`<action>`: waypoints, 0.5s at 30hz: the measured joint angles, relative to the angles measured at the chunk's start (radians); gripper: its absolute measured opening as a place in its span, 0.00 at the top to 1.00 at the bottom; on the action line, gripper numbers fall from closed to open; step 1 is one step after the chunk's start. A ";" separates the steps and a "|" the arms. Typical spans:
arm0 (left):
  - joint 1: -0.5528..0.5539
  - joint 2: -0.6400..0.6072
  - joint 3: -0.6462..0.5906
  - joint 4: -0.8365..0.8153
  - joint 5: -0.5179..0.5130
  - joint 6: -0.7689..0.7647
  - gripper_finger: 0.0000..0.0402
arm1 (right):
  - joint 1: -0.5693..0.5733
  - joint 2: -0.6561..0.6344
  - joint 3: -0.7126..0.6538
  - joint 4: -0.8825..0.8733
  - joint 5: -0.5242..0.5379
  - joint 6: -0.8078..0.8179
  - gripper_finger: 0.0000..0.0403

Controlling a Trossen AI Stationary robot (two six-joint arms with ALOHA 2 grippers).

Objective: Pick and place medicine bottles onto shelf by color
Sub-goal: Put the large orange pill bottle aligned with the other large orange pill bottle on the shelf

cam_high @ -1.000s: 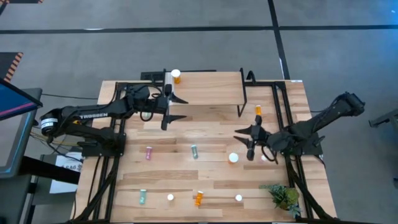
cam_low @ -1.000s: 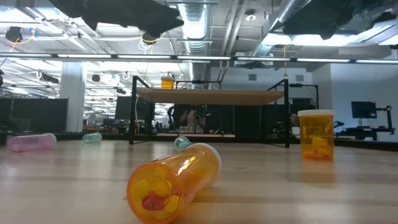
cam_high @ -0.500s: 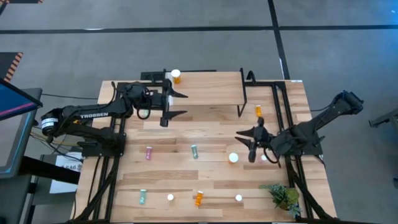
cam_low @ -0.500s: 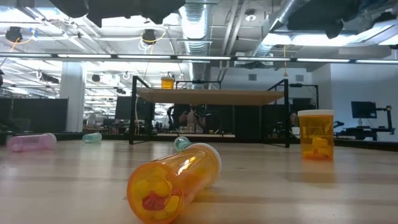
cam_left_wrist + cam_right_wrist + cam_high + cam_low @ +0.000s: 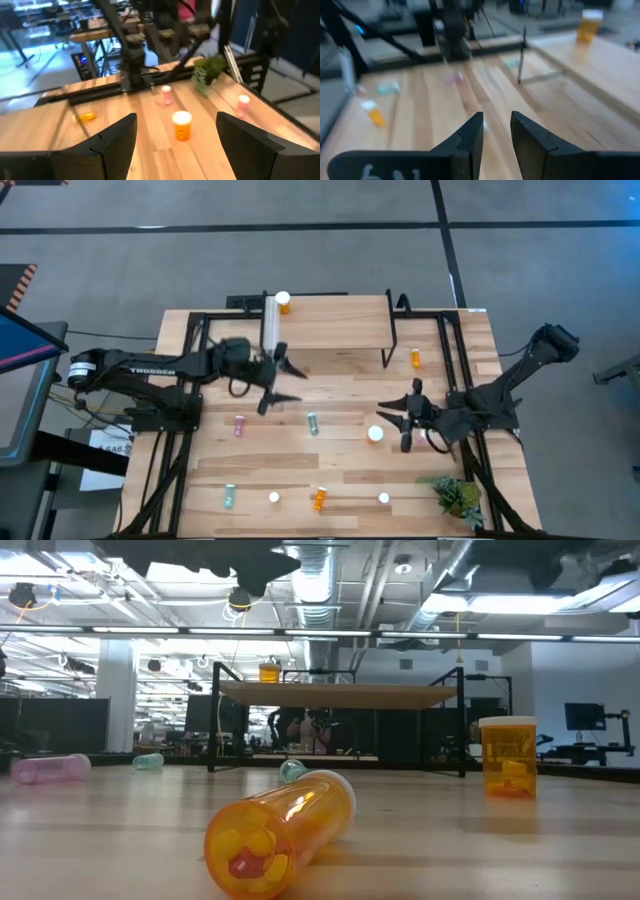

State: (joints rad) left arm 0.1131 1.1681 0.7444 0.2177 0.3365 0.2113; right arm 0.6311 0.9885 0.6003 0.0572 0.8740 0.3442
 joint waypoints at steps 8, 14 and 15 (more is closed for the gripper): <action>-0.136 0.012 0.000 -0.030 -0.185 0.022 0.35 | 0.153 0.026 0.001 -0.038 0.122 0.114 0.70; -0.165 0.012 0.000 -0.035 -0.181 0.001 0.35 | 0.185 0.131 0.000 -0.113 0.120 0.387 0.70; -0.167 0.012 0.000 -0.034 -0.181 0.000 0.35 | 0.188 0.149 0.000 -0.111 0.120 0.413 0.70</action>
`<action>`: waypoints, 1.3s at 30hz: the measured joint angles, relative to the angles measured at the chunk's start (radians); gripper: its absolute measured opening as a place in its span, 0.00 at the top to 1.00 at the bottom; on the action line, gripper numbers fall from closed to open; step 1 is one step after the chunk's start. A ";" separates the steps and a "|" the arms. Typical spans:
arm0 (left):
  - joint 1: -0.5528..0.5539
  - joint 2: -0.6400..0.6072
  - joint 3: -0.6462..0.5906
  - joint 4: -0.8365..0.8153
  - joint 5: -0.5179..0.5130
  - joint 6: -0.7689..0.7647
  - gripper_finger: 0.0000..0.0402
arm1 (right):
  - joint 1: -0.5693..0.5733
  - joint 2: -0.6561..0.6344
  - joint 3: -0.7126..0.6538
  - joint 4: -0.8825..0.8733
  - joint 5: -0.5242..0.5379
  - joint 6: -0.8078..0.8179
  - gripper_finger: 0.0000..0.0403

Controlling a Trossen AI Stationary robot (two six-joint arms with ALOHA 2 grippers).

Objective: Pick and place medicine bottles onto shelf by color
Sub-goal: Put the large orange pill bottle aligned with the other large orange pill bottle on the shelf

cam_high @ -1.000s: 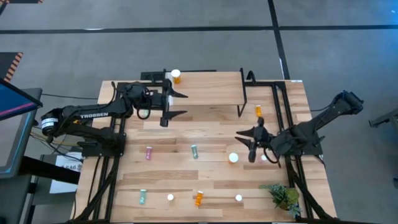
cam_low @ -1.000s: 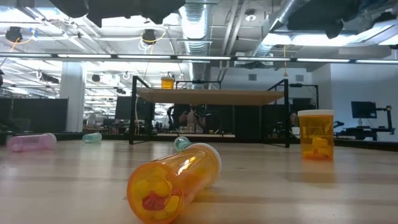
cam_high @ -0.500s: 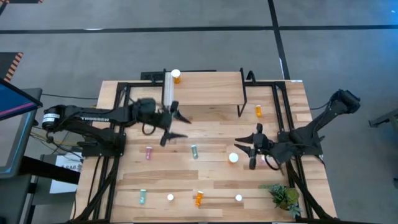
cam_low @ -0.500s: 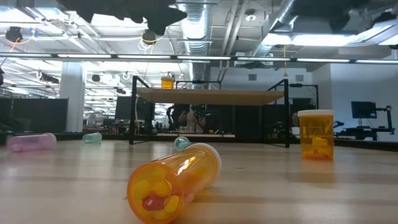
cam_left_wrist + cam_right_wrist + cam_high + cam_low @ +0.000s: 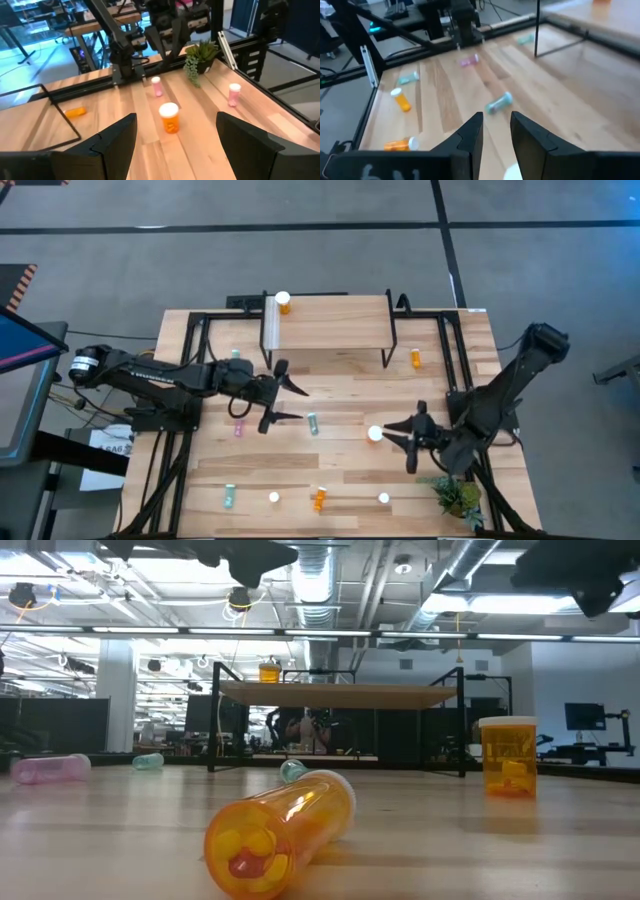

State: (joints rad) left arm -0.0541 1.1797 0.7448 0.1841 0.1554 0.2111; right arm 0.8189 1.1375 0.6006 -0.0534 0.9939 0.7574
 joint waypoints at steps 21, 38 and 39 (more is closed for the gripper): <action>-0.004 0.000 0.000 -0.001 -0.005 0.013 0.35 | -0.080 0.206 0.000 -0.016 -0.166 0.252 0.31; -0.004 0.000 0.000 -0.021 -0.005 -0.021 0.35 | -0.102 0.206 0.000 -0.120 -0.210 0.245 0.26; -0.003 0.000 0.000 -0.020 -0.005 -0.017 0.35 | -0.102 0.206 0.000 -0.121 -0.210 0.254 0.26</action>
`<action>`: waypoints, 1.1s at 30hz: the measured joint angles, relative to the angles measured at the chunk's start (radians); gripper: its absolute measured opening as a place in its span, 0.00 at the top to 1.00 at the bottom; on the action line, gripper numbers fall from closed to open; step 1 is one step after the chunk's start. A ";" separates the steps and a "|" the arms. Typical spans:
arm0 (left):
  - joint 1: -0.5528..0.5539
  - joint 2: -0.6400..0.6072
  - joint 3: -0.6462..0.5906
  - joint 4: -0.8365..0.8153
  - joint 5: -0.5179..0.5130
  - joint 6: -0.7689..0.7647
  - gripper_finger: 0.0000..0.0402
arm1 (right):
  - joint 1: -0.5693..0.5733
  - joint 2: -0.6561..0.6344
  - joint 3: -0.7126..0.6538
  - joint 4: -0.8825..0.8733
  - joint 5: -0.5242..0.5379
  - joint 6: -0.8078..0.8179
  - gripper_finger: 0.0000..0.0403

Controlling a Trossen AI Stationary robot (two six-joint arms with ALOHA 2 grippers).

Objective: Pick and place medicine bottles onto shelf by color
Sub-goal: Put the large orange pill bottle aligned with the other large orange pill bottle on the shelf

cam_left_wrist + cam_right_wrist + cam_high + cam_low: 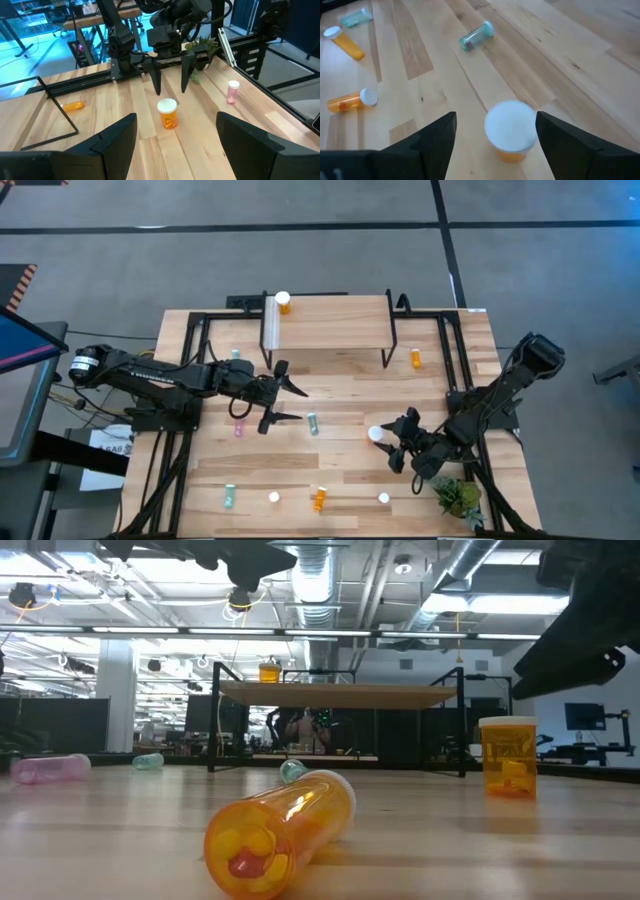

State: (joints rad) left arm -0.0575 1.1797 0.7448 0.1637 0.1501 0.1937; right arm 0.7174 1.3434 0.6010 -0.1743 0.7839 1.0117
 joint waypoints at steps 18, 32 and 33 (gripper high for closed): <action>0.000 0.000 0.000 0.026 -0.086 0.006 0.35 | -0.063 0.000 0.000 0.003 -0.009 -0.184 0.26; 0.000 0.000 0.000 0.023 -0.158 -0.009 0.35 | -0.146 -0.008 0.000 0.001 -0.176 -0.051 0.26; 0.000 0.000 0.000 0.018 -0.160 -0.016 0.35 | -0.149 -0.008 0.000 0.002 -0.183 -0.038 0.26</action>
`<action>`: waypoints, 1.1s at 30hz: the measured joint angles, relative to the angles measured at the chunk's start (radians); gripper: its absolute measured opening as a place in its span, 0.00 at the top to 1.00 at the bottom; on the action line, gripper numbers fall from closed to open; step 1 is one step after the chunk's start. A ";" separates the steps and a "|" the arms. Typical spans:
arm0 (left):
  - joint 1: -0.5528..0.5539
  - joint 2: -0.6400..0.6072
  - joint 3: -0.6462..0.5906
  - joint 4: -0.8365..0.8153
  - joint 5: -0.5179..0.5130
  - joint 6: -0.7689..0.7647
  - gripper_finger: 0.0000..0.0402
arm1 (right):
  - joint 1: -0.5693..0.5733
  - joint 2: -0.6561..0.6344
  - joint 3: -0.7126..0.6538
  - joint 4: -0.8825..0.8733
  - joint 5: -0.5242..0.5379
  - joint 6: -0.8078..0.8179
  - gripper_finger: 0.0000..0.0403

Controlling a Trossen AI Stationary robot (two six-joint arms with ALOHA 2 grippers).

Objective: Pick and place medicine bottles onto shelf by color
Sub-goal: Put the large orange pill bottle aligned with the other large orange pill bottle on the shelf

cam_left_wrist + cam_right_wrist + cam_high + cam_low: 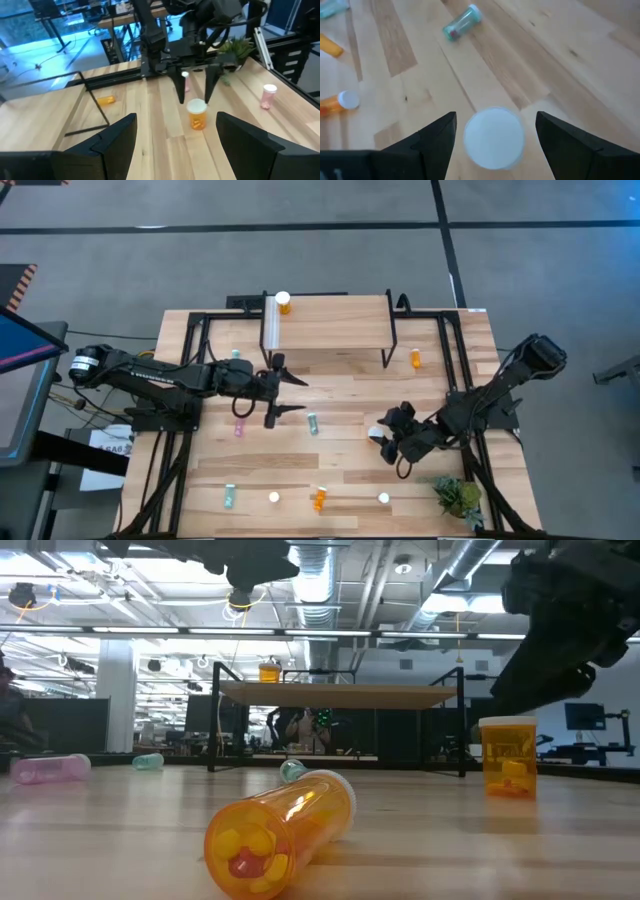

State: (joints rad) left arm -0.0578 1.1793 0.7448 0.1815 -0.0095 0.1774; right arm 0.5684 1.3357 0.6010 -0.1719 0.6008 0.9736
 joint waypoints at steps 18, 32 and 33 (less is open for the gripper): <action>0.000 0.000 0.000 -0.012 -0.003 0.002 0.35 | 0.036 -0.033 0.000 -0.102 -0.258 0.137 0.28; 0.000 0.000 0.000 -0.015 -0.003 0.002 0.35 | 0.026 0.220 0.002 -0.015 -0.183 0.088 0.28; 0.000 0.000 0.000 -0.015 -0.003 0.002 0.35 | 0.028 0.229 0.002 -0.009 -0.165 0.087 0.28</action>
State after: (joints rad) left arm -0.0574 1.1793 0.7448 0.1669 -0.0120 0.1795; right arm 0.5962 1.5649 0.6029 -0.1810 0.4362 1.0607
